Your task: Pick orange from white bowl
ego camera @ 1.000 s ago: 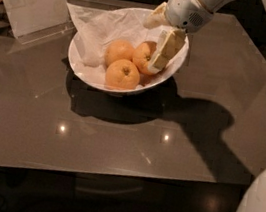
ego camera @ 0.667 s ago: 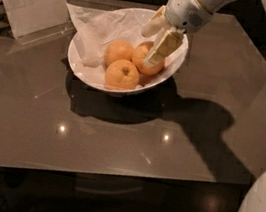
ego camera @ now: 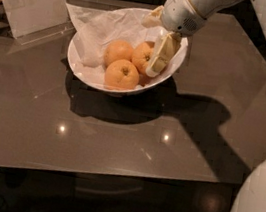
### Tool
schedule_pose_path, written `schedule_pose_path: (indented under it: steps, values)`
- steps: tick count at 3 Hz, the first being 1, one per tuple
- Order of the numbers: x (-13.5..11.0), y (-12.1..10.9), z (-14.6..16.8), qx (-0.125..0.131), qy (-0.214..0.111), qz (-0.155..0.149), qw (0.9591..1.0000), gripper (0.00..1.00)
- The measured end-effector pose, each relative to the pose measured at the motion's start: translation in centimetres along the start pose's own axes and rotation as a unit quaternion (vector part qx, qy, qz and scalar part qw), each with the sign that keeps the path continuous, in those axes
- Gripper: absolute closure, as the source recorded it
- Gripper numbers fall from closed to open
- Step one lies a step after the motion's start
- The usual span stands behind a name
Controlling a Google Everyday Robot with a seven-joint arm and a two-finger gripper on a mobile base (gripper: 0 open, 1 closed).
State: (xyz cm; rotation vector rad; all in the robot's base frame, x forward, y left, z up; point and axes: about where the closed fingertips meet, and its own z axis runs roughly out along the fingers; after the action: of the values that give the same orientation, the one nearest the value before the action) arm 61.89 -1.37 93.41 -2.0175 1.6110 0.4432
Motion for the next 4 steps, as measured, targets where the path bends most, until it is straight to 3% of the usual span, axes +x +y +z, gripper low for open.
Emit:
schedule_pose_path:
  steps: [4]
  values:
    - [3.0,-0.7,3.6,-0.033,-0.013,0.039,0.9986,0.08]
